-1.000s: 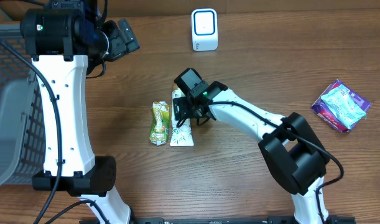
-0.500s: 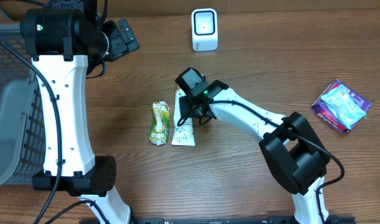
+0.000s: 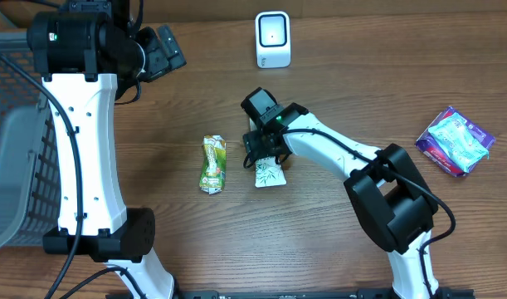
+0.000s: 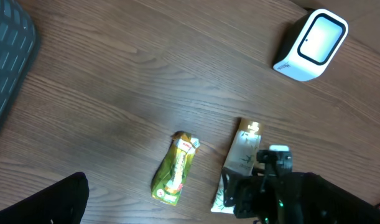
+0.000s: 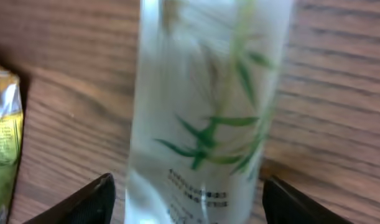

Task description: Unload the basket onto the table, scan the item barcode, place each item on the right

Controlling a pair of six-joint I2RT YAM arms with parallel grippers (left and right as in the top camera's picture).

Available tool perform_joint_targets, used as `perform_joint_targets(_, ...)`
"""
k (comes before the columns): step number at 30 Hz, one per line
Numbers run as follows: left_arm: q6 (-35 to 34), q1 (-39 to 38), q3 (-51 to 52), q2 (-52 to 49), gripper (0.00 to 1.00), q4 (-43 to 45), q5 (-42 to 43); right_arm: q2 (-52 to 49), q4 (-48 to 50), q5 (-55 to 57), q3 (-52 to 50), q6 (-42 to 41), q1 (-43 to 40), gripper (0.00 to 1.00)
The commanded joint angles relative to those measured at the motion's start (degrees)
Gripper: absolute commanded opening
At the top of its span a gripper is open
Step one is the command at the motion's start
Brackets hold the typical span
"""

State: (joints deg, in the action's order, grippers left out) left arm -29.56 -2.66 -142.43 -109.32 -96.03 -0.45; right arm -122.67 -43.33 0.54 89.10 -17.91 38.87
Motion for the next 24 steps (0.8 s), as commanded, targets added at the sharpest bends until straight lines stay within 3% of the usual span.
perform_joint_targets(1, 0.7, -0.5, 0.2, -0.1, 1.0, 0.1, 0.2, -0.8, -0.3, -0.4, 0.7, 3.4, 0.0, 0.76)
perform_joint_targets(3, 0.7, -0.5, 0.2, -0.1, 1.0, 0.1, 0.2, -0.8, -0.7, -0.2, 0.7, 3.4, 0.1, 0.67)
perform_joint_targets(6, 0.7, -0.5, 0.3, -0.1, 0.99, 0.1, 0.2, -0.8, -1.2, 1.9, 0.6, 3.4, 0.2, 0.34)
perform_joint_targets(7, 0.7, -0.5, 0.3, -0.1, 1.0, 0.1, 0.2, -0.8, -1.4, 2.4, 0.6, 3.4, 0.2, 0.18)
perform_joint_targets(9, 0.7, -0.5, 0.3, -0.1, 1.0, 0.1, 0.2, -0.8, -1.4, 2.3, 0.6, 3.4, 0.2, 0.05)
perform_joint_targets(15, 0.7, -0.5, 0.2, -0.1, 1.0, 0.1, 0.2, 1.3, -1.4, -1.1, 0.7, 3.3, -0.1, 0.04)
perform_joint_targets(19, 0.7, -0.5, 0.2, -0.1, 0.99, 0.1, 0.2, 5.2, -0.4, -15.4, 0.7, 4.1, -2.1, 0.04)
perform_joint_targets(24, 0.7, -0.5, 0.2, -0.1, 1.0, 0.1, 0.2, 6.6, 1.7, -42.5, 0.4, 10.1, -7.7, 0.04)
